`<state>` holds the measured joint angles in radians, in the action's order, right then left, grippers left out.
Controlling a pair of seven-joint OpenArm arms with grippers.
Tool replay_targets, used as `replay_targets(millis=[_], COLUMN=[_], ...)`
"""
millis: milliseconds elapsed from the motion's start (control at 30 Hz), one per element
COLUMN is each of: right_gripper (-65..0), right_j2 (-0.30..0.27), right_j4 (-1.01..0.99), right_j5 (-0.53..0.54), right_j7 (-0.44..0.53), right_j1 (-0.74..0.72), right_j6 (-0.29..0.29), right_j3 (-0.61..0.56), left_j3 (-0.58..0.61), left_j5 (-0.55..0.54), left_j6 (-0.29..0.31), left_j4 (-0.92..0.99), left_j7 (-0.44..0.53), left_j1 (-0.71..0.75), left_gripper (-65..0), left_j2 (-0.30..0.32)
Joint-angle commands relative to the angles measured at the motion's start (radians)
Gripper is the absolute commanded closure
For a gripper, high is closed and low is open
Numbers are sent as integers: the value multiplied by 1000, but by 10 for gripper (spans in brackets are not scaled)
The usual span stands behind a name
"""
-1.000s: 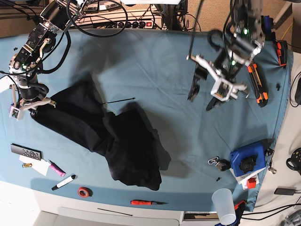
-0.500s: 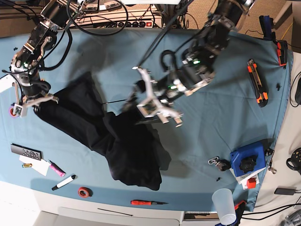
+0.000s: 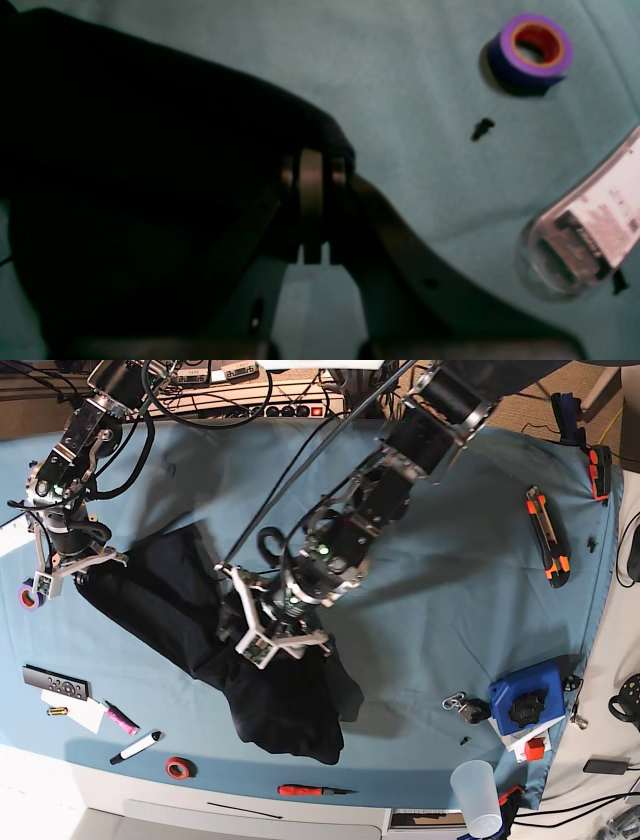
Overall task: Layout the t-shirt on the table in an organized manner, then fold the t-shirt properly
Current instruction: 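Reach the left gripper to the shirt's bunched middle and grasp it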
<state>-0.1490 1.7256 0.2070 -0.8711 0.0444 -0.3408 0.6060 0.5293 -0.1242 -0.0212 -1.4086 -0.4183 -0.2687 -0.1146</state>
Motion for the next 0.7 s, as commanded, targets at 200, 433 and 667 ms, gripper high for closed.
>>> replay_targets(millis=[200,433,667], right_gripper=[0,0,0], right_j2=[-14,-14,-14], right_j4=[15,15,15], right_j5=[-6,-6,-6], right_j7=[26,26,25], right_j1=[-11,-11,-11], right_j6=[-3,-3,-3], right_j3=[3,3,3], left_j3=[-2,-5,-6], left_j5=[6,93,32], left_j6=[-140,-220,-151], left_j4=[-8,-7,53], left_j7=[-15,-35,19], left_j1=[-25,-16,-18], left_gripper=[-350,-350,-350], left_j2=[-42,-42,-42])
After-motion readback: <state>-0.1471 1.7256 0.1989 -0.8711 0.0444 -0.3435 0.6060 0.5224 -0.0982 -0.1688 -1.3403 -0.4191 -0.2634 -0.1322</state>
